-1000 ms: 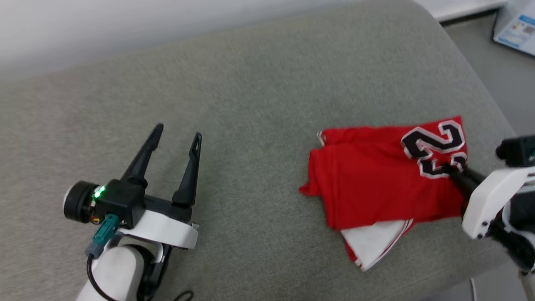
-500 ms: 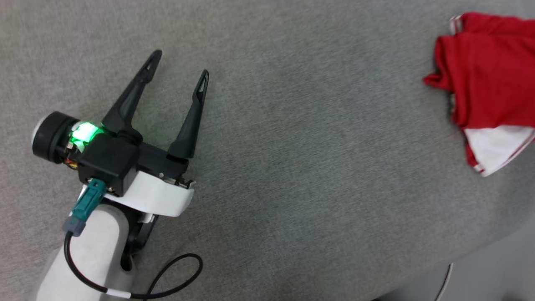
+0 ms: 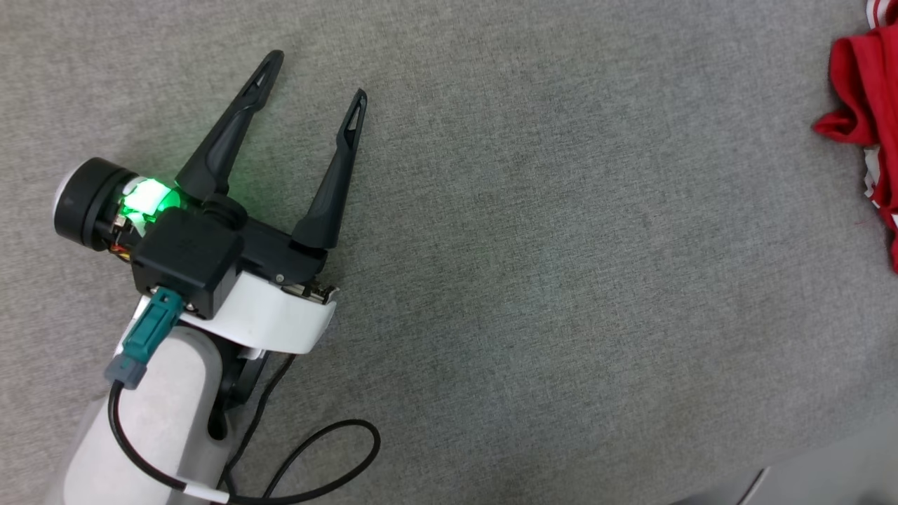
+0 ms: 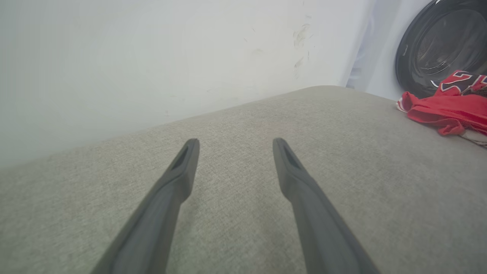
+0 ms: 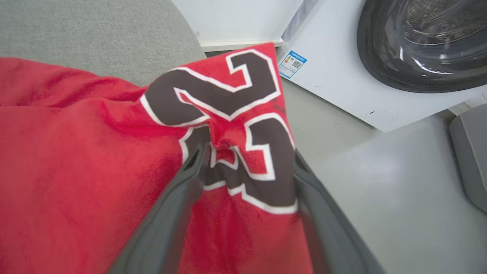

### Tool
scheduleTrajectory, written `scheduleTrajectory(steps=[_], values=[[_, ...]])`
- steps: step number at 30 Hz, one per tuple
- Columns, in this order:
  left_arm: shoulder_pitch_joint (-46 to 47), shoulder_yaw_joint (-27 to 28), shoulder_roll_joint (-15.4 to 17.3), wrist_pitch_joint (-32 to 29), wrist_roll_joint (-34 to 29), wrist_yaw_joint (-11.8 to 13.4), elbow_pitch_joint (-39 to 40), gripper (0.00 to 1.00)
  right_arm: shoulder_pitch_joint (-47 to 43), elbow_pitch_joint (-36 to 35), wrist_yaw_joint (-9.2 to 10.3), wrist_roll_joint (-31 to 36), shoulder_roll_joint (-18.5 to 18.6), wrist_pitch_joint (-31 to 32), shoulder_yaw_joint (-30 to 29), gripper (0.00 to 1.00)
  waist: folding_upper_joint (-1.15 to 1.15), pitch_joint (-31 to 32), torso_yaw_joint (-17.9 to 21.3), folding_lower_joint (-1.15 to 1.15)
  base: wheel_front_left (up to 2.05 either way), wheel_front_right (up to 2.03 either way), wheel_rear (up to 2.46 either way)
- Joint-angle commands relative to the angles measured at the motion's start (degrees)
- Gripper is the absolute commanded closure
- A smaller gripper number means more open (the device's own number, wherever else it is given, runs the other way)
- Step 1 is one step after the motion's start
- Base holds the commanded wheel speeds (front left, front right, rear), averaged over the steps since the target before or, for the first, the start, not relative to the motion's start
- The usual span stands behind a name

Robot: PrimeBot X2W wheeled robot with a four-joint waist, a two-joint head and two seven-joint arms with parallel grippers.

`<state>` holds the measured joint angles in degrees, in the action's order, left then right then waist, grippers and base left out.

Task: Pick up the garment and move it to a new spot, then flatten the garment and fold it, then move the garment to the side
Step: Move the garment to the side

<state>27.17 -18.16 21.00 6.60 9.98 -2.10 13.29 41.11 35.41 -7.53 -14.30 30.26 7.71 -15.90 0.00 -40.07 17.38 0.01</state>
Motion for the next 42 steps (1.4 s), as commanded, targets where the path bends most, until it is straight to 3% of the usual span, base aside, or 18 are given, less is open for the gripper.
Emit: scheduleTrajectory(steps=[1, 8, 14, 26, 42], values=[[0.3, 0.0, -0.2, 0.5, 0.3, 0.0, -0.5, 0.0, 1.0, 0.8, 0.09, 1.0, -0.4, -1.1, -1.2, 0.0, 0.0, 0.6, -0.4, -0.01, 0.0, 0.0, 0.0], [-2.5, -0.1, -1.9, 3.2, 1.9, 1.3, -3.7, 0.0, -0.8, 2.6, 0.09, 6.2, -1.3, -6.8, -6.3, 0.0, 0.0, 5.8, -2.2, -0.01, 0.0, 0.0, 0.0], [-6.5, 0.2, -3.7, 5.3, 3.8, 2.9, -7.2, 0.0, -5.0, -1.4, 0.09, 6.7, -3.1, -10.4, -6.3, 0.0, 0.0, 12.4, -4.5, -0.01, 0.0, 0.0, 0.0], [-15.6, 1.4, -6.8, 7.6, 7.0, 6.2, -14.4, 0.0, -21.6, -14.3, 0.08, 3.6, -9.3, -13.4, -2.5, 0.0, 0.0, 25.6, -10.7, -0.01, 0.0, 0.0, 0.0], [-24.2, 4.6, -7.5, 8.5, 9.5, 8.3, -20.0, 0.0, -39.0, -29.0, 0.08, 2.2, -19.4, -12.7, 7.3, 0.0, 0.0, 37.1, -16.8, -0.01, 0.0, 0.0, 0.0]])
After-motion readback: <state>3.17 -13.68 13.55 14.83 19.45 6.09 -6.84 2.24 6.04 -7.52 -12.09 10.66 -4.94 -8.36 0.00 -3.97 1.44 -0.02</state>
